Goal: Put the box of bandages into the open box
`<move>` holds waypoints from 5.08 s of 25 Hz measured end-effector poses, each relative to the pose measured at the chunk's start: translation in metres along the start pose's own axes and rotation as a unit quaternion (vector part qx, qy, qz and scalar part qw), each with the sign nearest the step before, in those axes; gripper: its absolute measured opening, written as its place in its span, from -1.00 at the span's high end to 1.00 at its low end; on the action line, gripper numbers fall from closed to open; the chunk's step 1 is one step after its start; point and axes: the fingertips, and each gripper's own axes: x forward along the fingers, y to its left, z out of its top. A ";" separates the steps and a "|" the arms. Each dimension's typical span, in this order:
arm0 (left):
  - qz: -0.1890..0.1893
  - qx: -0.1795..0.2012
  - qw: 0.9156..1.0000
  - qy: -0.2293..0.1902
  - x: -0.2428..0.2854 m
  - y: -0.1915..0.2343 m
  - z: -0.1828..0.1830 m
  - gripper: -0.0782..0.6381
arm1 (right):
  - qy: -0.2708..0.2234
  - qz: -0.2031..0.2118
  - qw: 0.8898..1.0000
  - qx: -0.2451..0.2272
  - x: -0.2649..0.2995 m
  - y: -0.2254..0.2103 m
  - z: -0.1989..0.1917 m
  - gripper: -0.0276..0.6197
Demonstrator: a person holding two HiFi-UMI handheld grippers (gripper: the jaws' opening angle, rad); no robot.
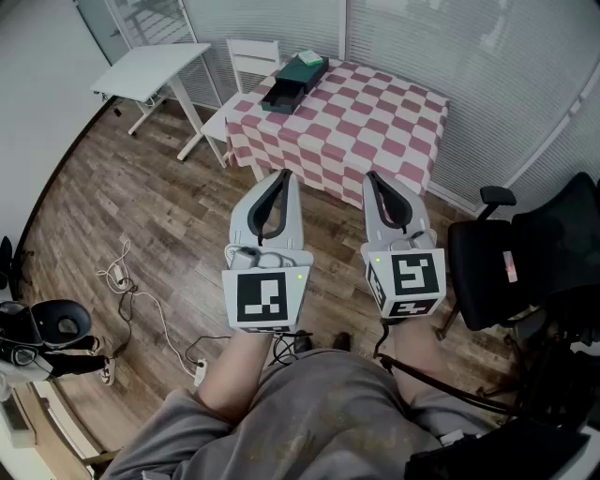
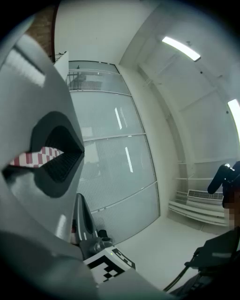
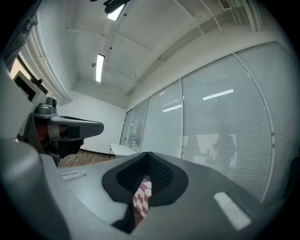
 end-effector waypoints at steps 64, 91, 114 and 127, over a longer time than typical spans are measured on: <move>-0.037 -0.047 0.998 0.016 0.354 0.197 -0.157 0.78 | 0.032 -0.036 0.999 -0.019 0.424 -0.092 -0.048 0.83; -0.027 -0.003 0.998 0.052 0.579 0.219 -0.209 0.78 | 0.038 -0.002 0.999 0.031 0.624 -0.214 -0.102 0.79; -0.077 -0.126 0.970 0.193 0.672 0.299 -0.399 0.78 | 0.260 0.034 0.963 0.062 0.777 -0.190 -0.313 -0.42; -0.082 -0.136 0.966 0.203 0.678 0.303 -0.417 0.78 | 0.285 0.048 0.955 0.060 0.787 -0.190 -0.342 -0.30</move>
